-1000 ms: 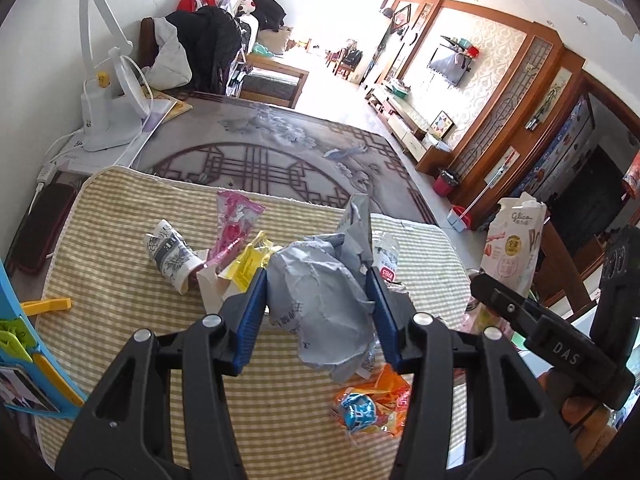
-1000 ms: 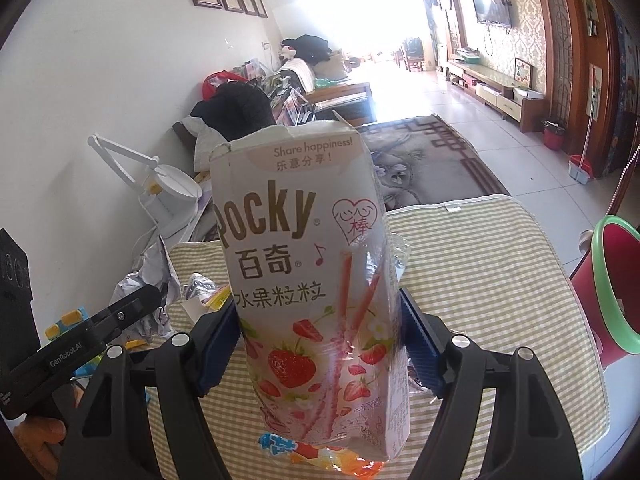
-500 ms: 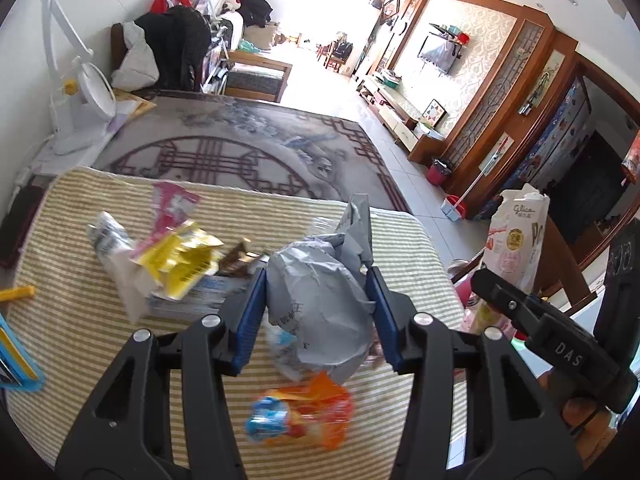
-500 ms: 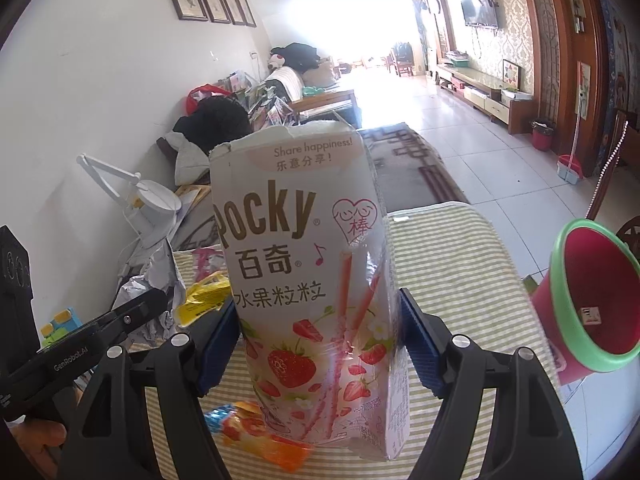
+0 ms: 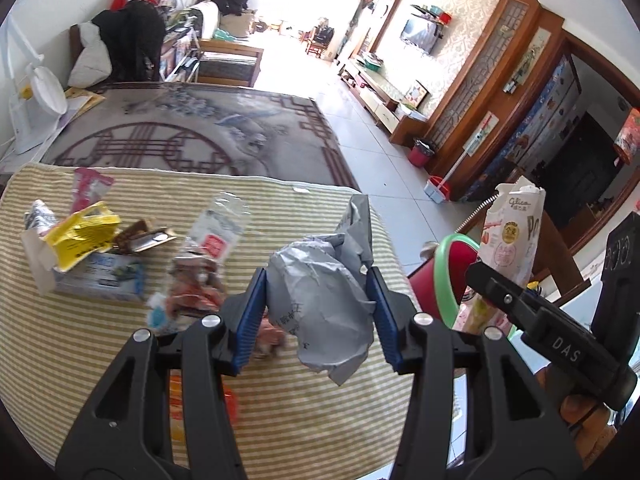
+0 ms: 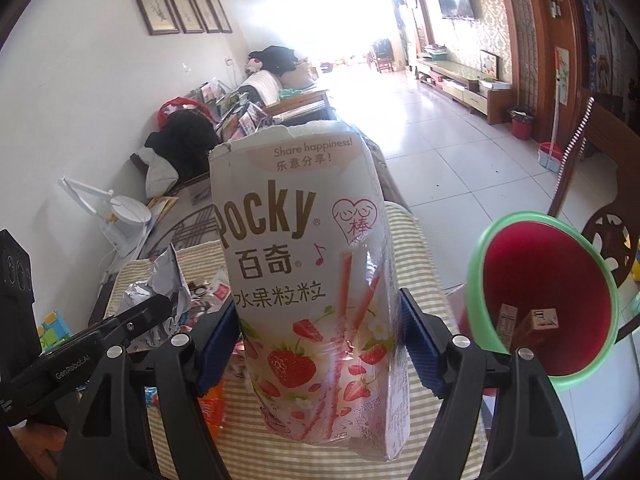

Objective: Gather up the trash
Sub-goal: 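Release the Pocky box into the bucket with right tool while left releases grey bag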

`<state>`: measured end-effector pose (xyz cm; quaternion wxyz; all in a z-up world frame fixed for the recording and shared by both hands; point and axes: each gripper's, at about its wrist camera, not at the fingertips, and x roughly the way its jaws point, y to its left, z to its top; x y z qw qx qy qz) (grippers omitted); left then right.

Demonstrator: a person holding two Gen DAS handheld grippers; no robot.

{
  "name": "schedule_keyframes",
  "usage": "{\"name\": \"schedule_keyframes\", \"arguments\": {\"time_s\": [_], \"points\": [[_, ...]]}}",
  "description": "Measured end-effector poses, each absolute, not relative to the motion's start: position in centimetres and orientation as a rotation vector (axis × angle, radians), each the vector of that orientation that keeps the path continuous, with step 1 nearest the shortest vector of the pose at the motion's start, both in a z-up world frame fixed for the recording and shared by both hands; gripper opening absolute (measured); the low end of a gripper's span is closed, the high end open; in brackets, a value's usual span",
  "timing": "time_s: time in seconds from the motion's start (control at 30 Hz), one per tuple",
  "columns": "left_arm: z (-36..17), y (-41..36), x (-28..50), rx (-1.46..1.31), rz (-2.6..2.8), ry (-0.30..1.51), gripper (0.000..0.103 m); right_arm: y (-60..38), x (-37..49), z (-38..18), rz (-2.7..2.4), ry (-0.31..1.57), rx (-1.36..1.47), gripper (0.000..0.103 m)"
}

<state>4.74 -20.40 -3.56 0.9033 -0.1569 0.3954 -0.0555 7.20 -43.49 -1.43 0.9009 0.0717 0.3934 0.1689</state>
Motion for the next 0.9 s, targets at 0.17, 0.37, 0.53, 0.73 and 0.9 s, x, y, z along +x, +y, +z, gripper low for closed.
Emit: {"name": "schedule_keyframes", "arguments": {"time_s": [0.17, 0.37, 0.53, 0.73, 0.9], "points": [[-3.2, -24.0, 5.7, -0.277, -0.153, 0.820, 0.048, -48.2, 7.4, -1.3, 0.287, 0.799, 0.192, 0.072], [-3.4, -27.6, 6.5, -0.232, -0.212, 0.834, 0.048, -53.9, 8.2, -1.5, 0.145, 0.771, 0.219, 0.072], [-3.5, -30.1, 7.9, -0.223, -0.265, 0.859, 0.048, -57.6, 9.8, -2.0, 0.011, 0.749, 0.155, 0.074], [-3.2, -33.5, 9.8, -0.172, -0.330, 0.847, 0.048, -60.7, 10.8, -3.7, -0.088, 0.770, 0.153, 0.083], [-3.4, -36.8, 11.2, -0.137, -0.401, 0.852, 0.048, -63.1, 9.7, -3.7, -0.136, 0.753, 0.192, 0.085]]}}
